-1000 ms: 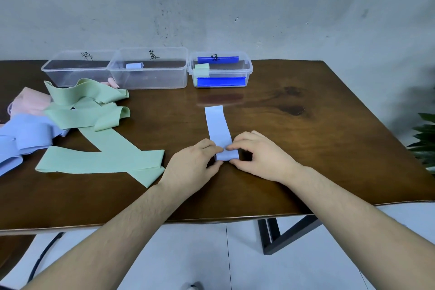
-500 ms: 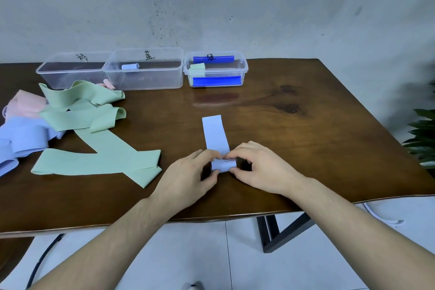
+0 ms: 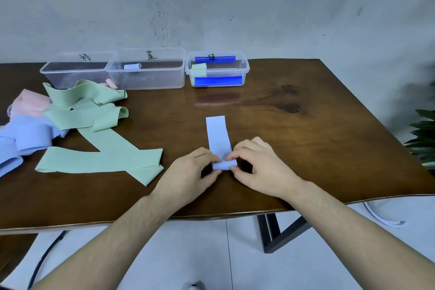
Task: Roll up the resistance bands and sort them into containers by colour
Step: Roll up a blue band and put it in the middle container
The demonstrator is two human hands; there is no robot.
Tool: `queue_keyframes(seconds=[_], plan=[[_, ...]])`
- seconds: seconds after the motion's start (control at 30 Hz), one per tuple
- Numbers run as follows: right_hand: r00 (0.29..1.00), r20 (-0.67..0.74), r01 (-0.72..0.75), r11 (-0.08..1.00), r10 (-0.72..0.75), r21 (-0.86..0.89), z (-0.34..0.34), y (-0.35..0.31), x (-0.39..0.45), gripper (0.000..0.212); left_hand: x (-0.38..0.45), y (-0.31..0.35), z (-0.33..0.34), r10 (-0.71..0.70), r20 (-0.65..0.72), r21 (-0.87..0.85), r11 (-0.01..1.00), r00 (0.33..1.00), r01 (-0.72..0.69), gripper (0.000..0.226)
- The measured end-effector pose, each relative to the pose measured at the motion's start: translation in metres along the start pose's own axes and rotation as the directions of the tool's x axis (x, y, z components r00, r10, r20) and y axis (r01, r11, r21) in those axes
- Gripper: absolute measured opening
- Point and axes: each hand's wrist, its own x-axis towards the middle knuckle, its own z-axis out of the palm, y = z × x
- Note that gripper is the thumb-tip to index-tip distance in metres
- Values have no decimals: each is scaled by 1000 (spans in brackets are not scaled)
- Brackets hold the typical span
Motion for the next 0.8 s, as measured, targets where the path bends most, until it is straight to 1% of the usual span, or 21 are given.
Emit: queue_keyframes(seconds=[0.1,0.2,0.33,0.4,0.5,0.6,0.7,0.8], plan=[[1000,-16,14,999,-14,-35,-1,1,0,28,4,-4,-1,-14,5,-11,1000,1000,14,21],[999,-7,35,999,-36,-31,-2,-1,2,34,7,-7,0,-42,23,-23,999,999,43,20],[999,6,42,999,-42,-9,-2,-1,6,26,11,-7,-1,-61,54,-19,998,997,62,22],[999,27,20,1000,-20,5,-2,0,8,25,12,-7,-1,-61,60,-5,998,996,61,25],[998,55,-21,999,19,38,-2,2,12,26,11,-5,-1,-59,25,8,998,998,59,30],[996,83,-33,999,31,22,-4,1,17,25,12,-4,-3,-19,-8,22,1000,1000,20,27],[998,61,-20,1000,20,-2,-2,2,17,25,12,-6,-2,6,2,41,999,1000,-6,27],[1000,12,6,997,-5,-76,1,5,14,28,13,-7,-2,7,-8,29,1000,1000,-6,26]])
